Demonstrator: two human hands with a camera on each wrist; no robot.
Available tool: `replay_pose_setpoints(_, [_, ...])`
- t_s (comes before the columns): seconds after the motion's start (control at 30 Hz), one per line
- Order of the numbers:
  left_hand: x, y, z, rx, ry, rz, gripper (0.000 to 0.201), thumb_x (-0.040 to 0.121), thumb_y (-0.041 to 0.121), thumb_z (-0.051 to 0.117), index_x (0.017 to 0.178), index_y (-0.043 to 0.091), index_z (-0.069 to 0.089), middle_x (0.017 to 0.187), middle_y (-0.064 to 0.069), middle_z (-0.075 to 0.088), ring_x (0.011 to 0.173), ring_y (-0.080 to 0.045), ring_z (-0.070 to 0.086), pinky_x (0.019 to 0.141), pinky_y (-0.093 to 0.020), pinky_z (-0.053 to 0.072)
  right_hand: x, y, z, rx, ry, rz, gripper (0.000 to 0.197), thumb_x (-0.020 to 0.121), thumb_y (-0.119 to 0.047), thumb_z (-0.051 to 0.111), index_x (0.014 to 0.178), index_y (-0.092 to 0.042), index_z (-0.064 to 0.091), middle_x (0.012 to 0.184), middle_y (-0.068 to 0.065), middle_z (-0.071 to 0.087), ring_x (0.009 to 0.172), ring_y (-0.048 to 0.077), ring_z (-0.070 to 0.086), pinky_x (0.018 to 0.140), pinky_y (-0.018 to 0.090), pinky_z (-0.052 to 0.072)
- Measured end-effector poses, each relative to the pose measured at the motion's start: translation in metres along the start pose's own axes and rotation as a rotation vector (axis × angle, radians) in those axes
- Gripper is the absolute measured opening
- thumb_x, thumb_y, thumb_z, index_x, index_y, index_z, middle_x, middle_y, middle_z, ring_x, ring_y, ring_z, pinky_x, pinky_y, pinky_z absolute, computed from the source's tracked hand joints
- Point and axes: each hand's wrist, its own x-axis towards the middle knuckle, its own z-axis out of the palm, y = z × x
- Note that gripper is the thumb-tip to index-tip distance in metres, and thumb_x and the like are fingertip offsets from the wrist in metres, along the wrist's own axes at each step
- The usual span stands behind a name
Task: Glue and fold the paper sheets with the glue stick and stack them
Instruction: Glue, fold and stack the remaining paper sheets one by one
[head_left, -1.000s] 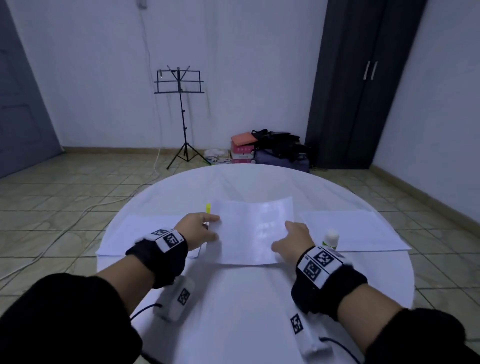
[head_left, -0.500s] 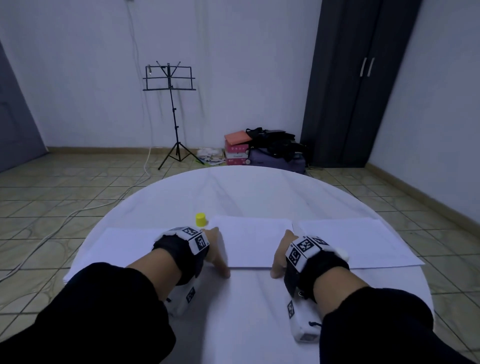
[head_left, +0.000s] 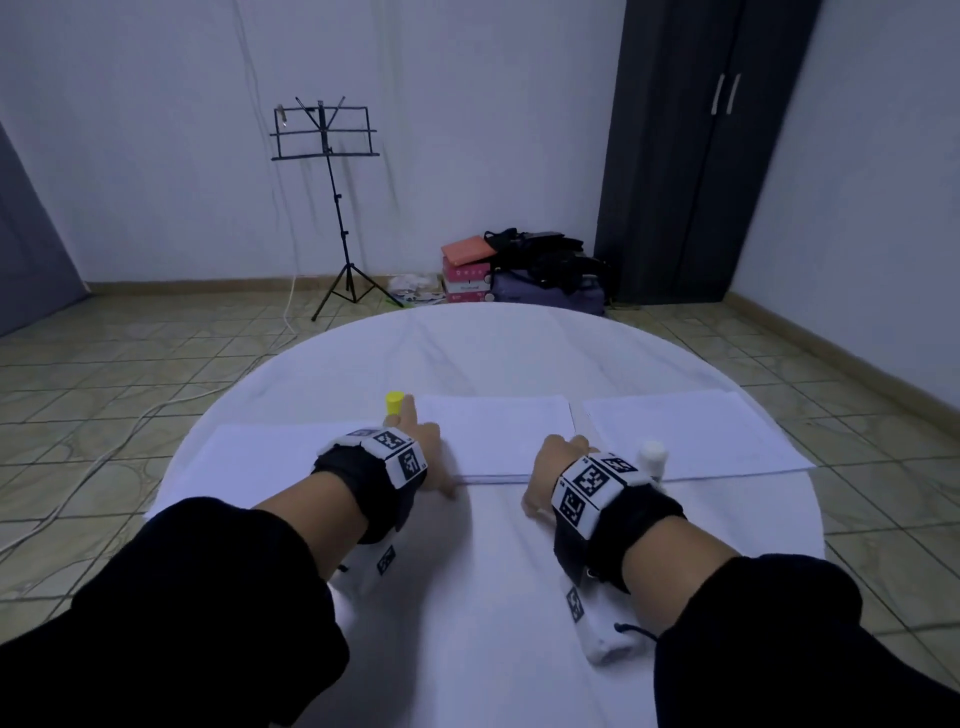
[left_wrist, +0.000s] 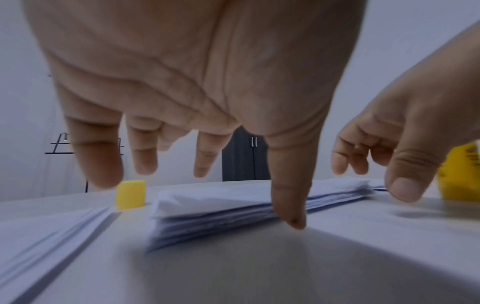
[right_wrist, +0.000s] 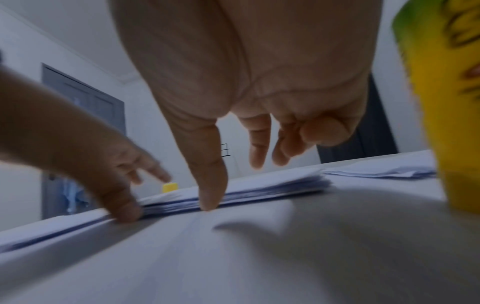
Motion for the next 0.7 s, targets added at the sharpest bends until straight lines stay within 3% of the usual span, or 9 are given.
replay_pose_setpoints(0.13, [-0.019,0.024,-0.006,0.035,-0.034,0.109,0.093,0.074,0.062,0.068,0.148,0.025,0.027,0.158,-0.011,-0.015,0.144,-0.036,0.008,0.114,-0.048,0.025,-0.023,0.014,0.009,0.074,-0.112,-0.096,0.039,0.09,-0.019,0.059,0.126,-0.005,0.056,0.13,0.015,0.055,0.12,0.031,0.053,0.094,0.035,0.044])
replay_pose_setpoints(0.23, [-0.027,0.051,-0.008,0.054,-0.058,0.192,0.092,0.077,0.061,0.065,0.15,0.026,0.023,0.159,-0.009,-0.013,0.145,-0.034,0.007,0.115,-0.048,0.024,-0.036,0.034,0.016,0.06,-0.194,-0.123,0.037,0.088,-0.021,0.06,0.122,-0.006,0.059,0.125,0.013,0.059,0.115,0.029,0.057,0.084,0.032,0.045])
replay_pose_setpoints(0.33, [-0.026,0.082,-0.009,0.061,-0.073,0.277,0.086,0.079,0.06,0.064,0.149,0.028,0.027,0.16,-0.003,0.004,0.145,-0.03,0.009,0.115,-0.046,0.023,-0.045,0.06,0.017,-0.015,-0.267,-0.147,0.03,0.087,-0.024,0.058,0.111,-0.008,0.063,0.109,0.011,0.063,0.096,0.025,0.06,0.078,0.028,0.046])
replay_pose_setpoints(0.4, [-0.02,0.101,-0.012,0.081,-0.09,0.301,0.083,0.077,0.063,0.062,0.147,0.03,0.032,0.154,0.001,0.025,0.142,-0.026,0.019,0.113,-0.044,0.027,-0.048,0.081,0.015,-0.107,-0.317,-0.156,0.019,0.087,-0.024,0.056,0.096,-0.008,0.063,0.088,0.007,0.058,0.083,0.023,0.057,0.073,0.026,0.047])
replay_pose_setpoints(0.47, [-0.013,0.118,-0.017,0.076,-0.091,0.299,0.081,0.075,0.065,0.063,0.144,0.033,0.035,0.149,0.001,0.035,0.139,-0.024,0.028,0.111,-0.042,0.031,-0.048,0.102,0.012,-0.126,-0.344,-0.092,0.009,0.085,-0.021,0.06,0.078,-0.014,0.06,0.07,0.002,0.053,0.066,0.018,0.052,0.06,0.023,0.043])
replay_pose_setpoints(0.5, [-0.009,0.127,-0.02,0.066,-0.088,0.309,0.077,0.078,0.061,0.063,0.144,0.032,0.037,0.148,0.0,0.037,0.138,-0.024,0.031,0.111,-0.041,0.032,-0.044,0.113,0.01,-0.133,-0.343,-0.062,0.016,0.082,-0.02,0.062,0.068,-0.016,0.056,0.066,0.0,0.051,0.063,0.017,0.051,0.058,0.022,0.042])
replay_pose_setpoints(0.6, [0.003,0.15,-0.028,0.048,-0.11,0.357,0.063,0.087,0.047,0.062,0.141,0.021,0.044,0.143,-0.002,0.045,0.133,-0.022,0.041,0.108,-0.033,0.035,-0.024,0.141,-0.004,-0.093,-0.258,0.004,0.025,0.083,-0.018,0.059,0.061,-0.016,0.048,0.07,0.003,0.052,0.066,0.018,0.051,0.055,0.021,0.039])
replay_pose_setpoints(0.67, [0.015,0.164,-0.033,0.049,-0.107,0.372,0.054,0.09,0.043,0.059,0.137,0.018,0.05,0.138,-0.004,0.051,0.127,-0.023,0.047,0.102,-0.033,0.038,-0.008,0.155,-0.015,-0.016,-0.188,0.036,0.022,0.089,-0.016,0.051,0.068,-0.013,0.048,0.075,0.004,0.05,0.067,0.018,0.049,0.055,0.021,0.037])
replay_pose_setpoints(0.7, [0.021,0.17,-0.035,0.055,-0.098,0.377,0.052,0.091,0.041,0.057,0.137,0.017,0.05,0.139,-0.004,0.051,0.127,-0.023,0.047,0.102,-0.033,0.038,-0.001,0.159,-0.02,-0.015,-0.169,0.037,0.016,0.091,-0.016,0.048,0.076,-0.012,0.052,0.083,0.005,0.052,0.076,0.021,0.051,0.061,0.022,0.04])
